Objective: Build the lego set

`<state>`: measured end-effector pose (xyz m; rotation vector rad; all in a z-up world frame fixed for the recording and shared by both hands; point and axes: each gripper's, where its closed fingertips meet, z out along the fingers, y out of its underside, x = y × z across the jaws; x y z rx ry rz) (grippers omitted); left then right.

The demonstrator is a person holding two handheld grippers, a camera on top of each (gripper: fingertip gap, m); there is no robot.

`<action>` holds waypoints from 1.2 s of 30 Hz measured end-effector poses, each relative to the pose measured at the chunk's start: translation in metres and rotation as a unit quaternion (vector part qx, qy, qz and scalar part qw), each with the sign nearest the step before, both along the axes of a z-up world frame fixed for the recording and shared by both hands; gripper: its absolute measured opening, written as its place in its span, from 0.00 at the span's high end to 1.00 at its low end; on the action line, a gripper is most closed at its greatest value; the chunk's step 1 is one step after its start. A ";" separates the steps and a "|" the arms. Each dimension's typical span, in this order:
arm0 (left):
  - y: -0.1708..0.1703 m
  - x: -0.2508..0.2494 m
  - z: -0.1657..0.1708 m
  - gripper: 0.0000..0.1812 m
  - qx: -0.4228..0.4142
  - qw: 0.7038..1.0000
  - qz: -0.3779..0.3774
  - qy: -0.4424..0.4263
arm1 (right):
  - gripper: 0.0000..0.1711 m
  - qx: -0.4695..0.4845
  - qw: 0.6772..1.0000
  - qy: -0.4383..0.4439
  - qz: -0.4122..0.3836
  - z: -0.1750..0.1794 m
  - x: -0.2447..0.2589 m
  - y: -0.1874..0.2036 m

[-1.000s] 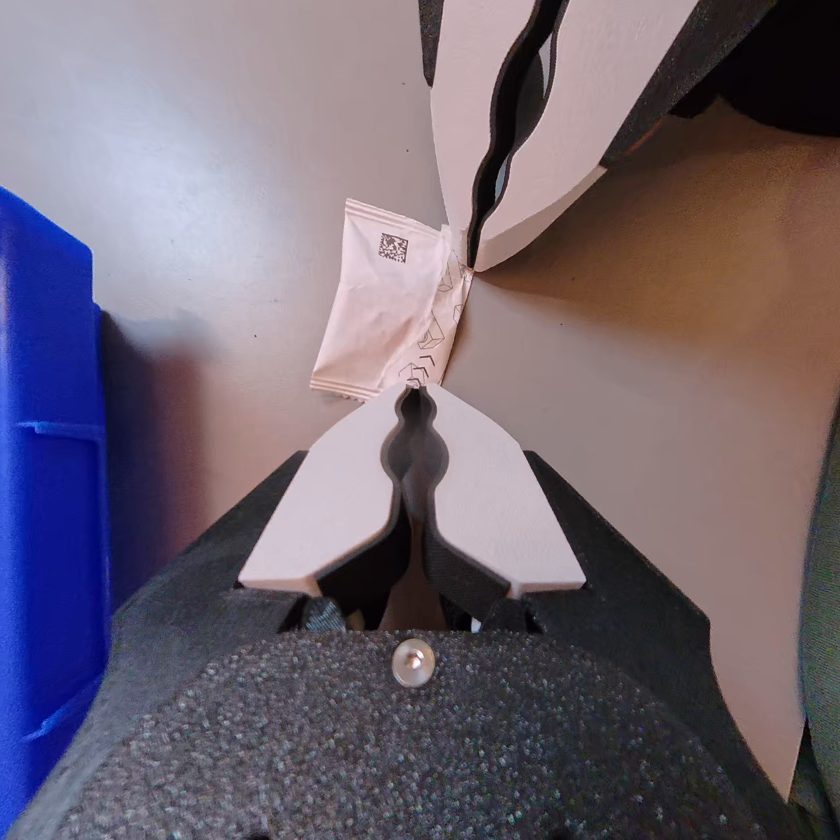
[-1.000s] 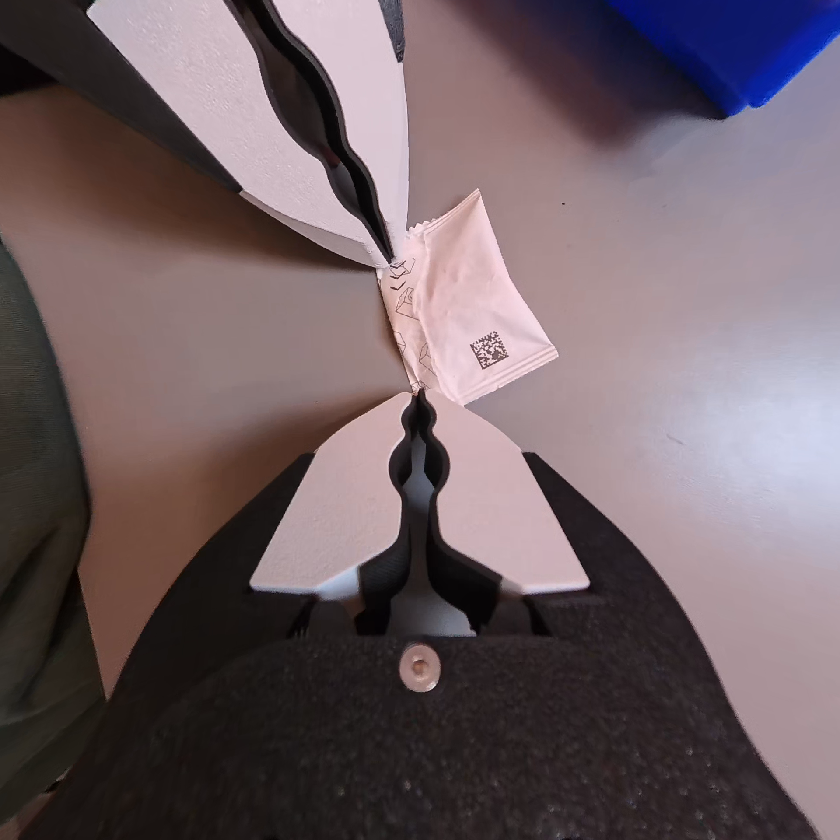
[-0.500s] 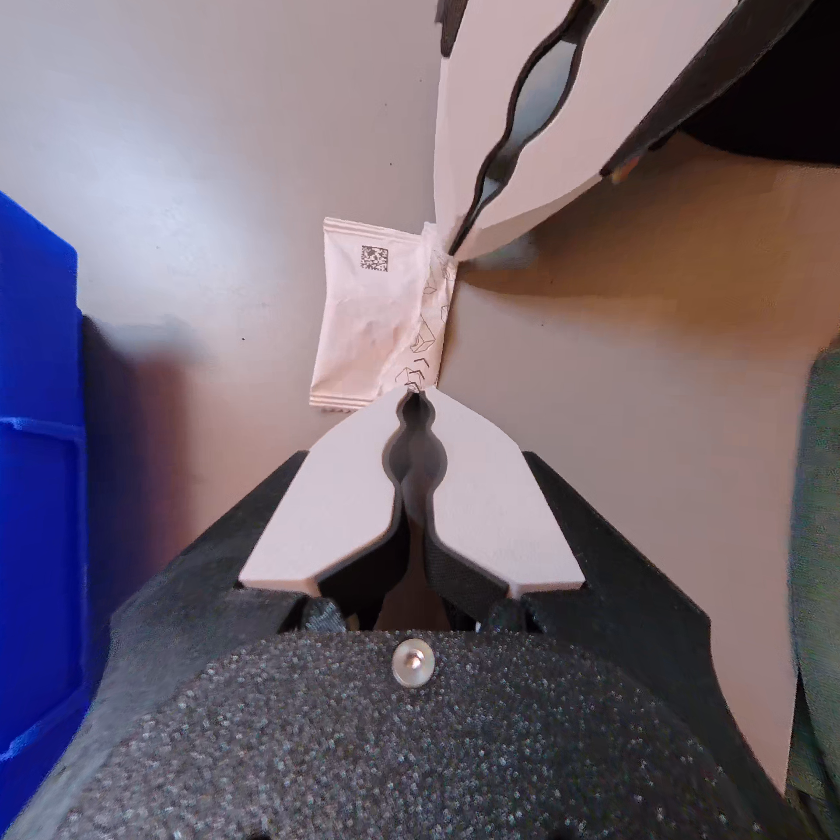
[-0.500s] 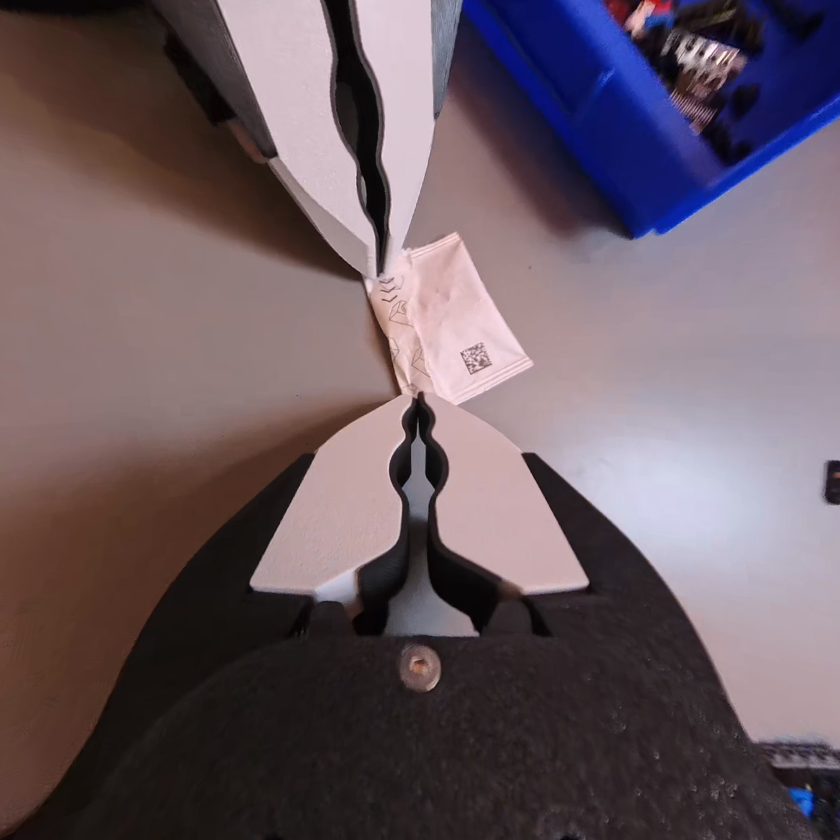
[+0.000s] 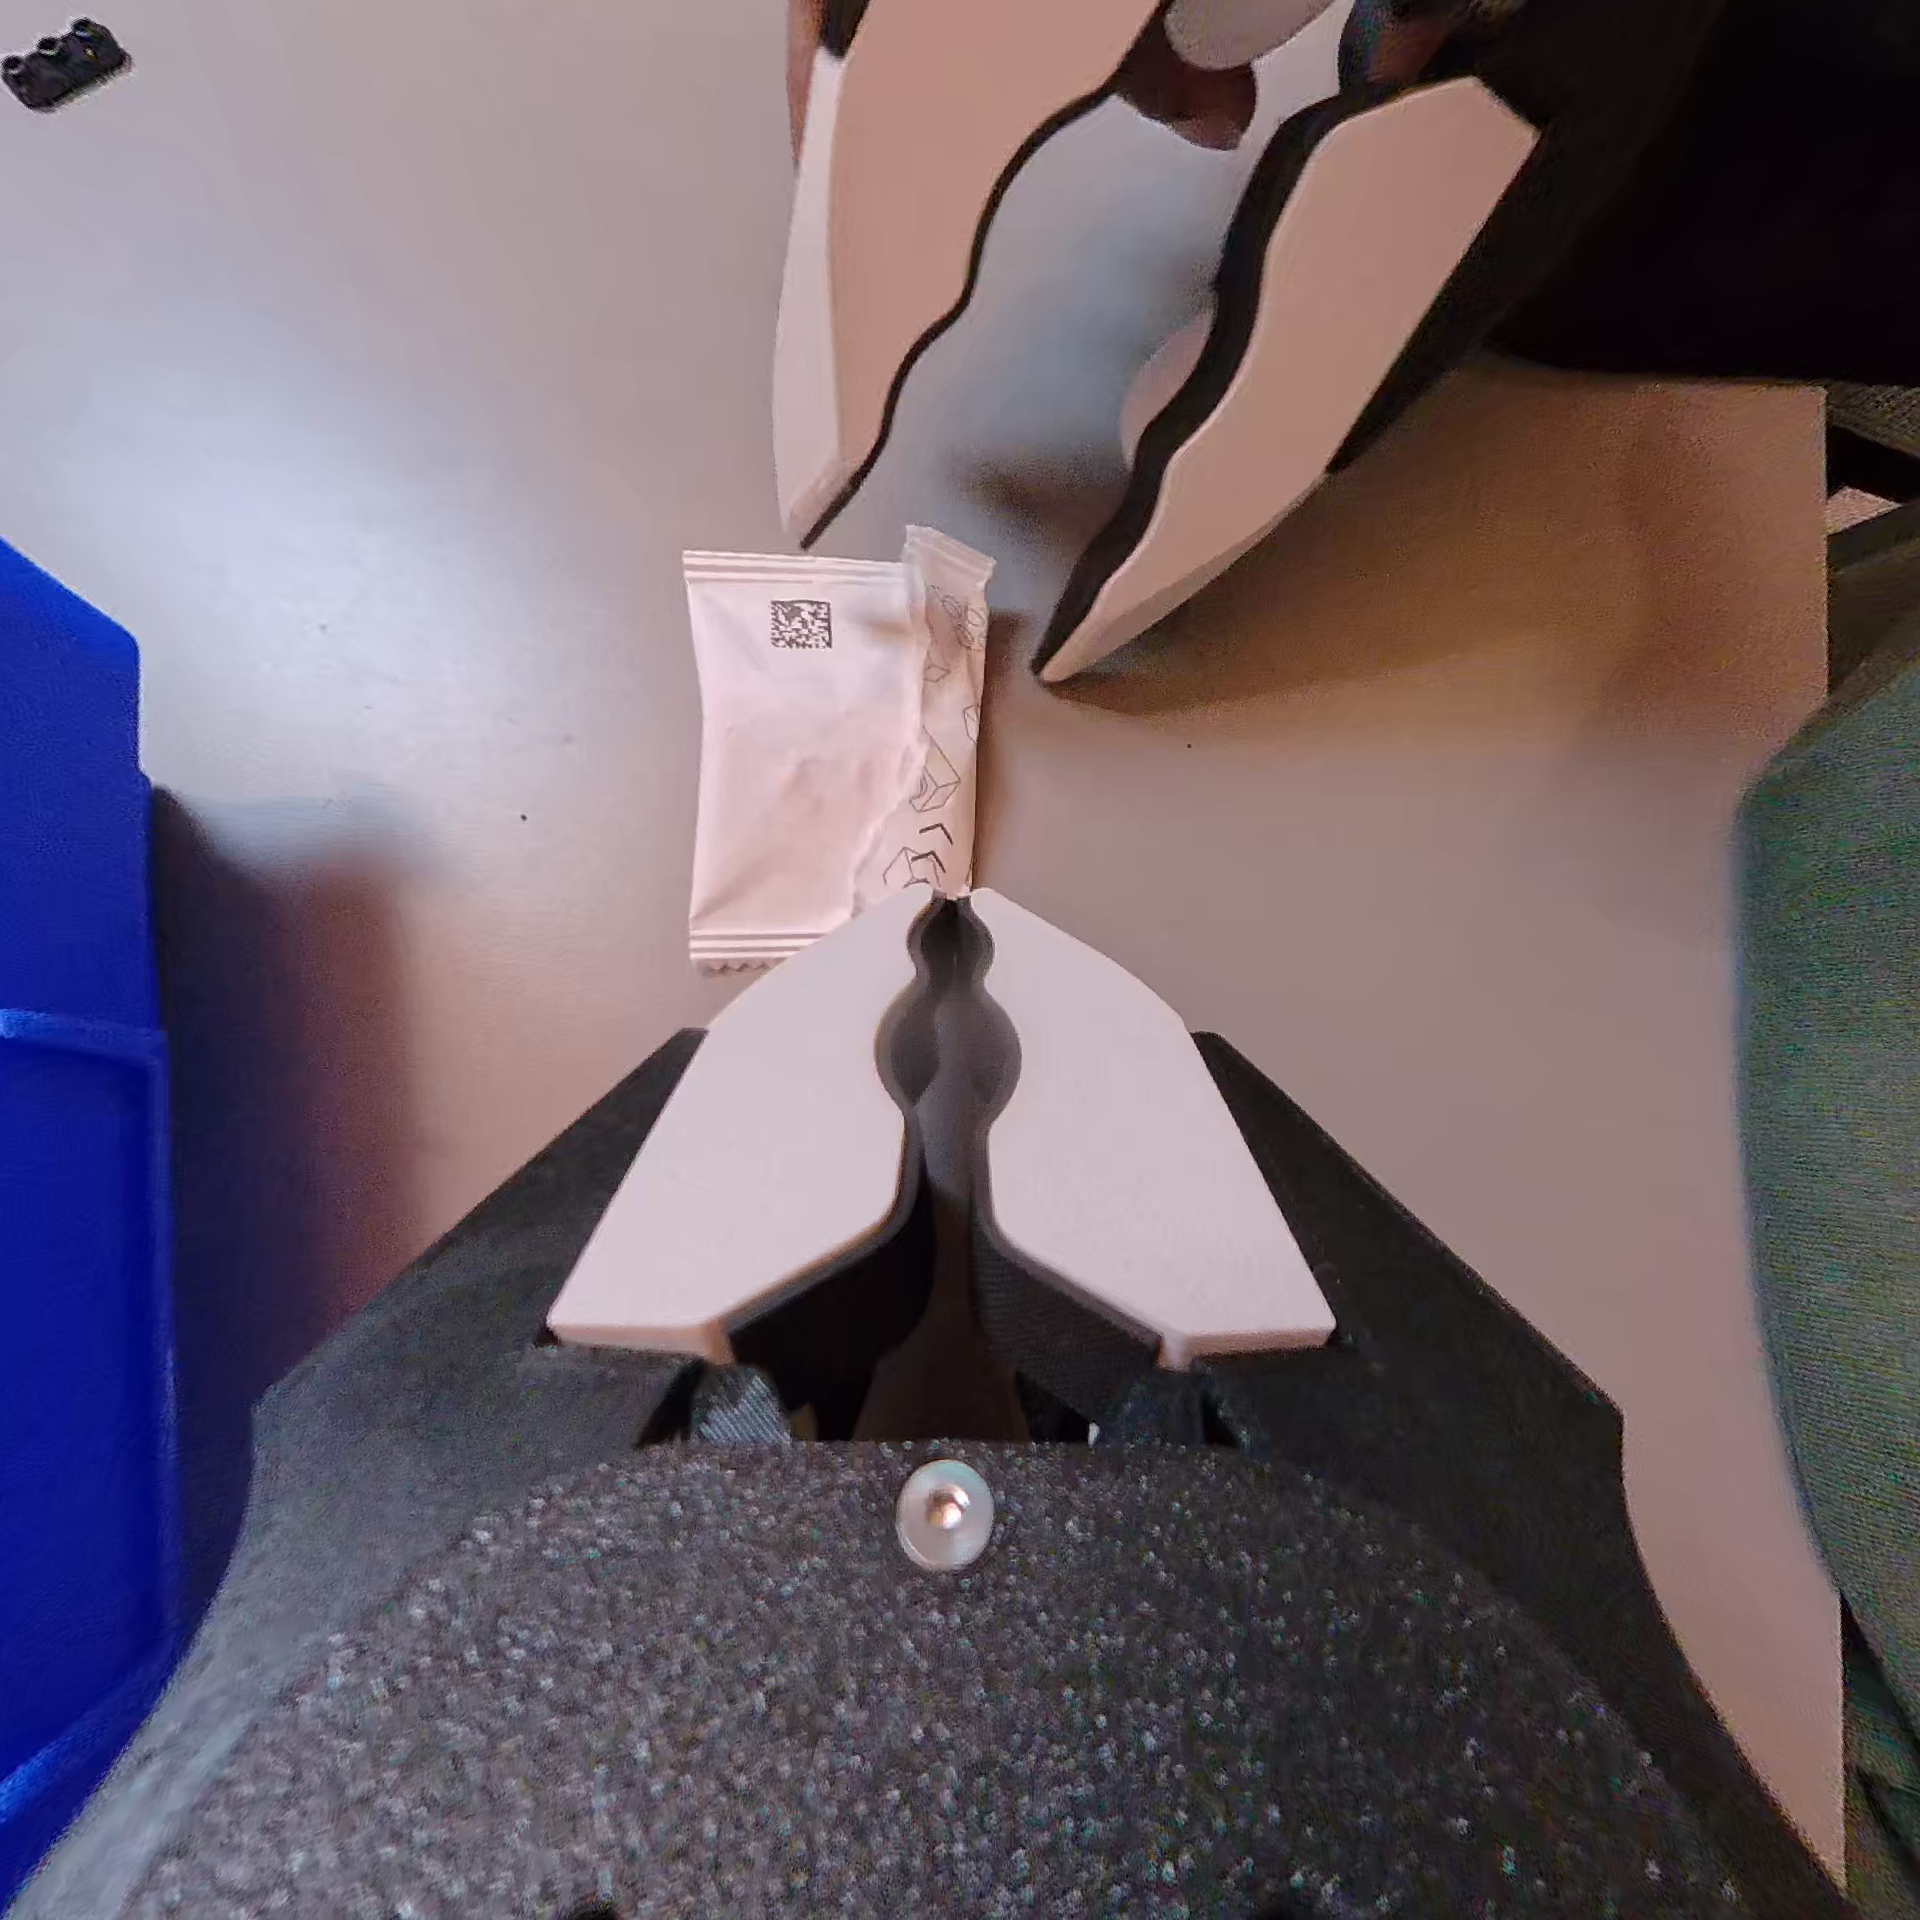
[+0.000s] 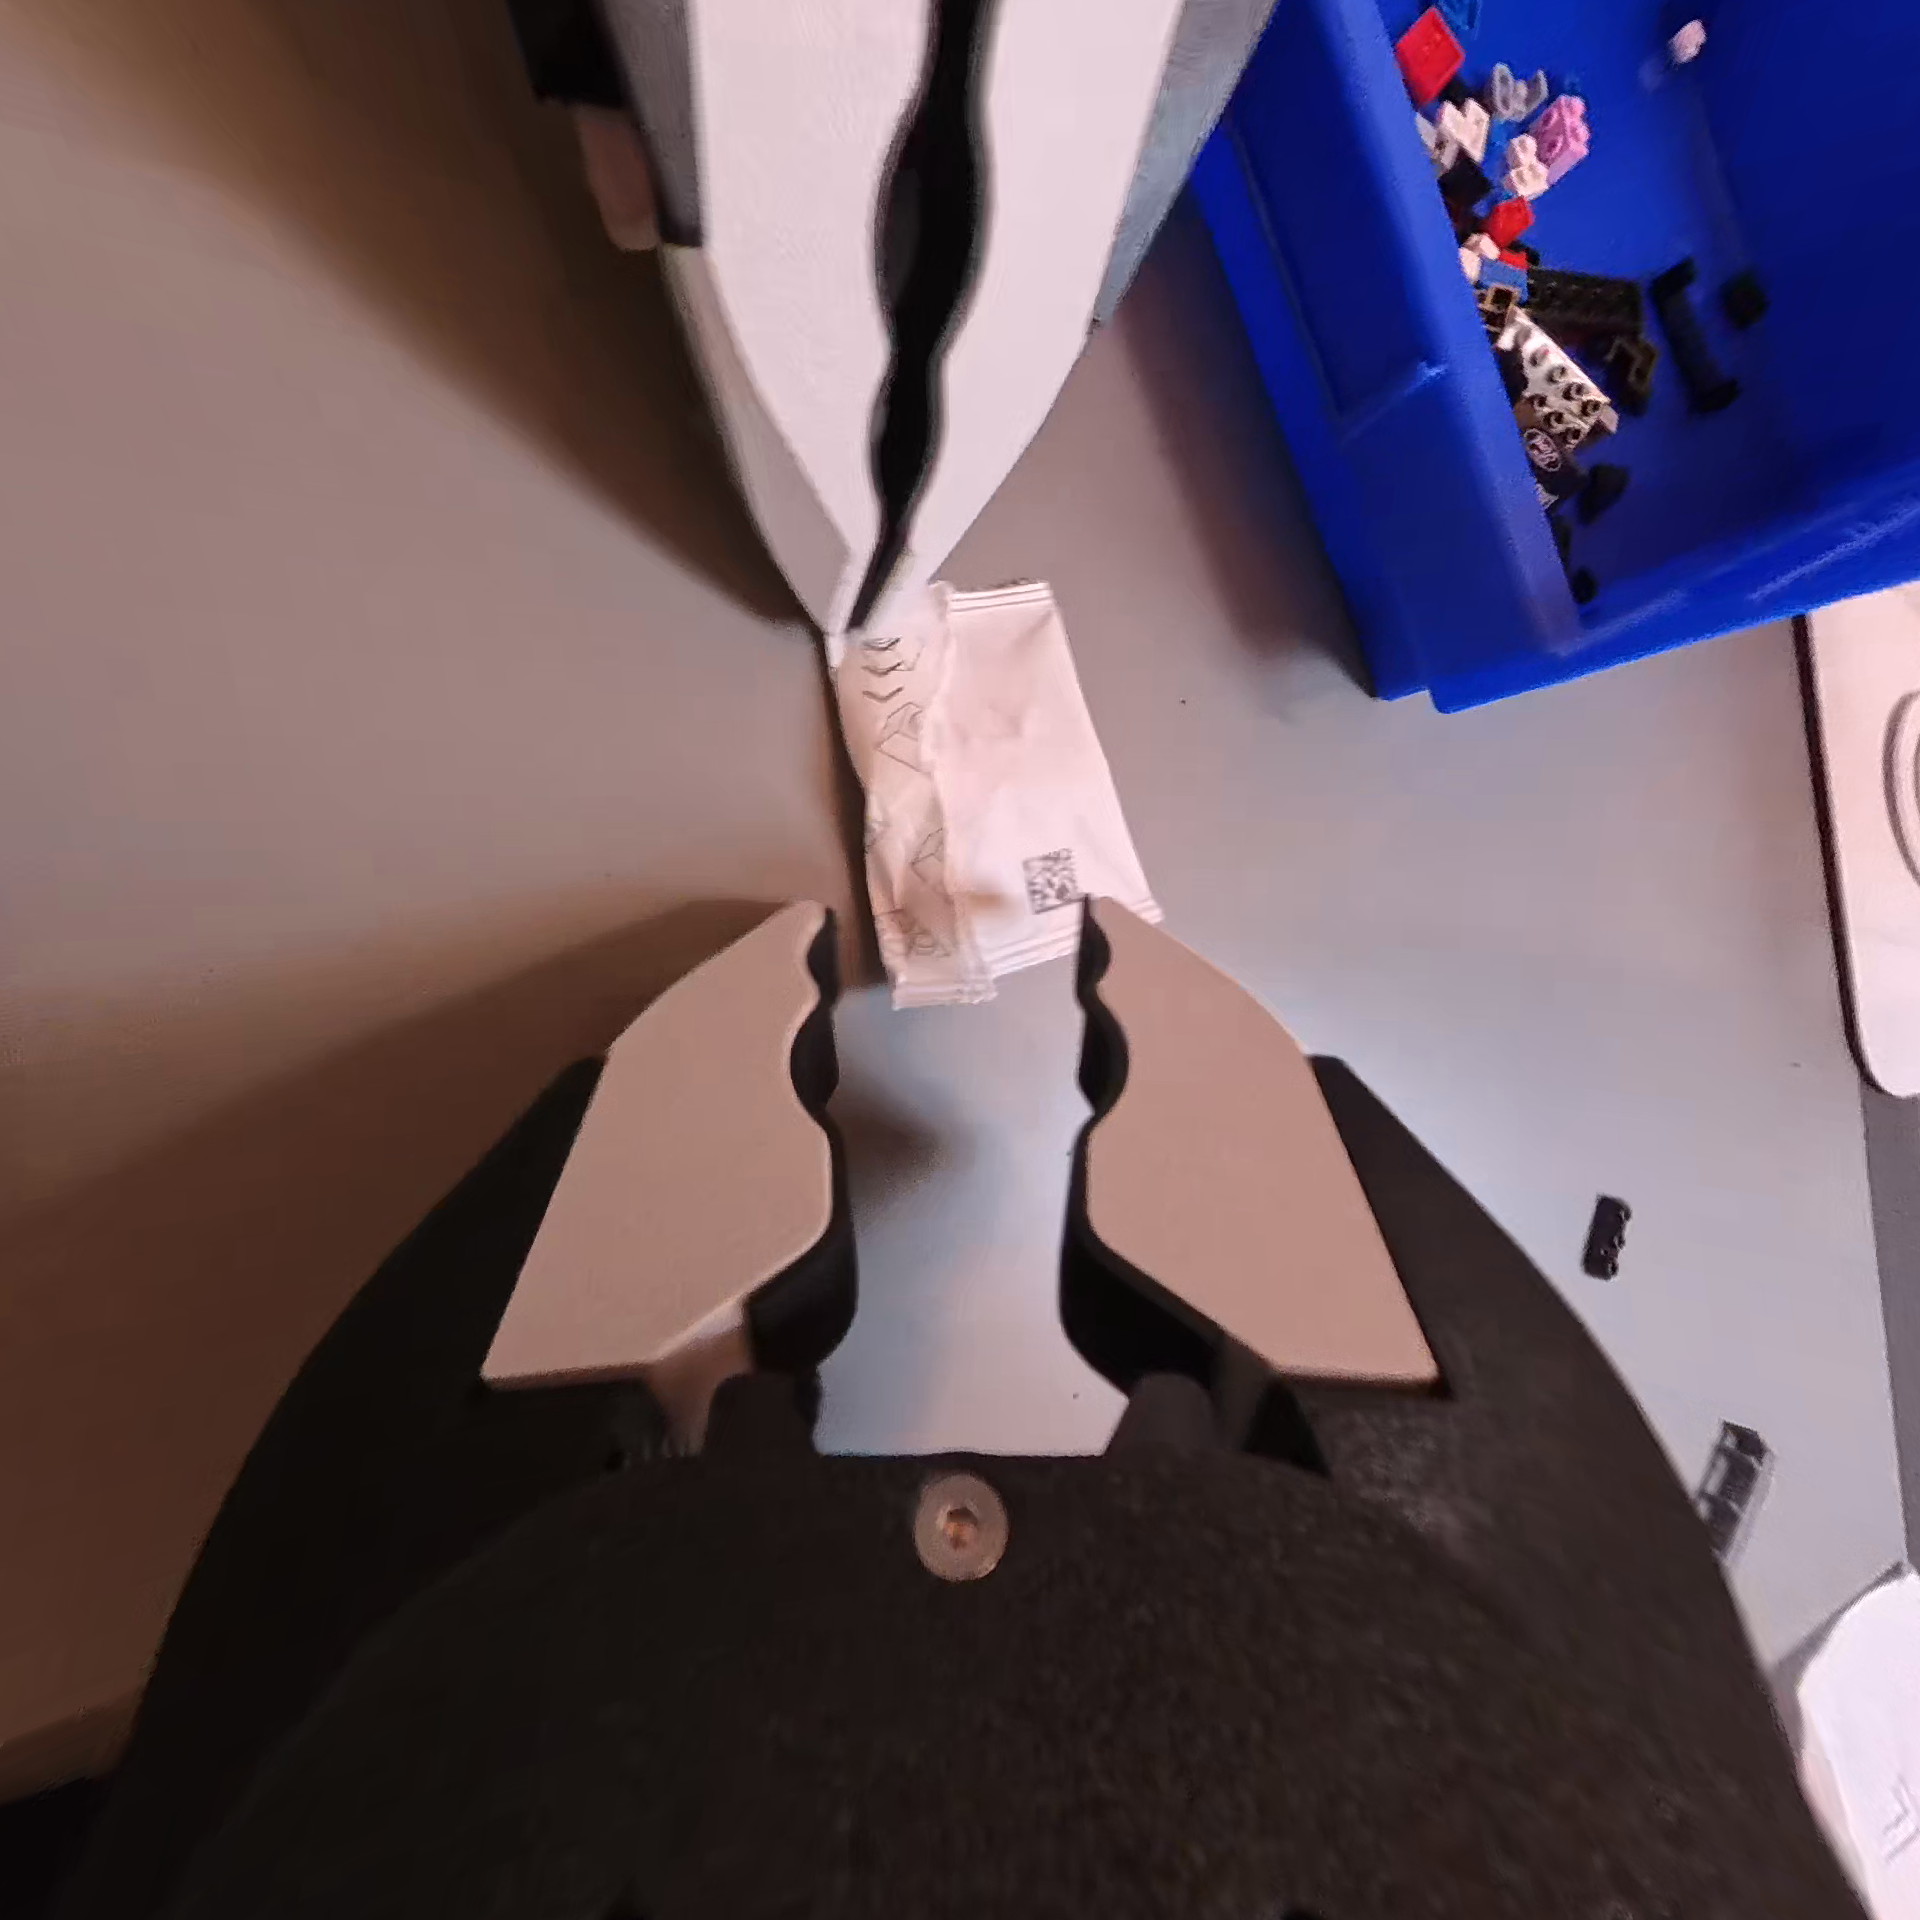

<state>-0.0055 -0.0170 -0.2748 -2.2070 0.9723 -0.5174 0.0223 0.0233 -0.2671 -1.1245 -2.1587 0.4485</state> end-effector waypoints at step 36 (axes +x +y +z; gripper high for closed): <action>0.010 0.004 0.057 1.00 0.192 0.980 -0.027 -0.039 | 0.80 -0.194 0.967 0.159 0.039 0.082 -0.002 -0.021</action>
